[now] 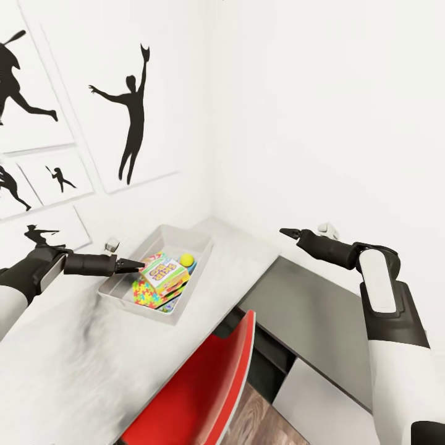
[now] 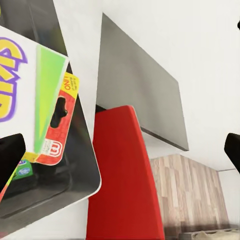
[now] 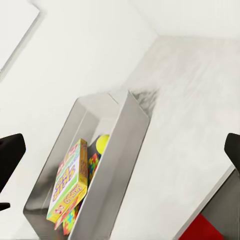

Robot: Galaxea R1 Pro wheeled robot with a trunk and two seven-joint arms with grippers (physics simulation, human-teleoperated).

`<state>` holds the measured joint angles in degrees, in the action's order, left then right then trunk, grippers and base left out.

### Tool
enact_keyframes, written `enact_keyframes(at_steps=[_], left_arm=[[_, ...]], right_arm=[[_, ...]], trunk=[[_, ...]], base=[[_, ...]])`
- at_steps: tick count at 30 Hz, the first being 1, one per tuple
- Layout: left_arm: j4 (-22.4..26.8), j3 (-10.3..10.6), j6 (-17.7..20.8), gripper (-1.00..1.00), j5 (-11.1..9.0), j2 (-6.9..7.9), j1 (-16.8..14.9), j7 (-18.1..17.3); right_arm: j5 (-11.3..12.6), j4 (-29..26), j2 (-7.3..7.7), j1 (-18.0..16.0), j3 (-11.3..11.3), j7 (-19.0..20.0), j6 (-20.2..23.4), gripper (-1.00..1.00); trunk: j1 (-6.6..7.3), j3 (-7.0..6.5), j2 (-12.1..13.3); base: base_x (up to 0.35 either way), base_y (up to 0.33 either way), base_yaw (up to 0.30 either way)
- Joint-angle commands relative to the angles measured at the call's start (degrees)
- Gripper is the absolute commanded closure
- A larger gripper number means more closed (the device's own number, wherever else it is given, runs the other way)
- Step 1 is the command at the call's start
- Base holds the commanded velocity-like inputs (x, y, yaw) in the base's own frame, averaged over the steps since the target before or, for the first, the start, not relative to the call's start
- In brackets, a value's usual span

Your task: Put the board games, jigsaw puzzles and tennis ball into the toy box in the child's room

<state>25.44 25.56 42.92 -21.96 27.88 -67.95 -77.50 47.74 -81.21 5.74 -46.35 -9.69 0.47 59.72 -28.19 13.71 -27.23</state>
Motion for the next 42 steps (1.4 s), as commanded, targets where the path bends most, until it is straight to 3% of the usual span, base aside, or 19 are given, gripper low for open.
enact_keyframes(at_steps=[1, 15, 24, 33, 38, 42], left_arm=[[0.1, 0.4, 0.6, -1.00, -0.4, 0.03, -0.1, -0.1], [0.2, 0.4, 0.6, -1.00, -0.4, 0.05, -0.1, -0.2], [0.2, 0.4, 0.6, -1.00, -0.4, 0.07, -0.1, -0.3], [0.2, 0.4, -1.7, -1.00, -0.3, 0.10, 0.0, -2.8], [0.2, 0.4, -2.0, -1.00, -0.3, 0.27, 0.0, -3.3], [0.2, 0.4, -2.1, -1.00, -0.4, 0.32, 0.1, -3.4]], right_arm=[[0.0, 0.0, -0.01, -0.1, -0.1, 0.1, 0.3, -1.00], [0.0, -0.1, 0.05, -0.1, -0.1, 0.1, 0.3, -1.00], [0.1, -0.3, 0.06, -0.1, -0.1, 0.1, 0.3, -1.00], [0.0, -0.5, 0.12, 0.0, -0.2, 0.2, 0.3, -1.00], [0.0, -1.2, 0.14, 1.6, -2.2, 1.5, 0.3, -1.00], [0.0, -3.2, 0.20, 5.5, -6.4, 3.3, 0.3, -1.00]], trunk=[[-0.01, 0.11, -0.1], [-0.01, -0.45, -0.1], [-0.01, -1.05, -0.1], [-0.01, -1.69, -0.1], [-0.01, -2.05, -0.1], [-0.01, -2.34, -0.1]], base=[[-0.187, 0.000, -0.001], [-0.289, 0.000, -0.151], [-0.090, 0.000, -0.223], [-0.190, 0.000, -0.220], [-0.031, 0.000, -0.220], [-0.070, 0.000, -0.220]])
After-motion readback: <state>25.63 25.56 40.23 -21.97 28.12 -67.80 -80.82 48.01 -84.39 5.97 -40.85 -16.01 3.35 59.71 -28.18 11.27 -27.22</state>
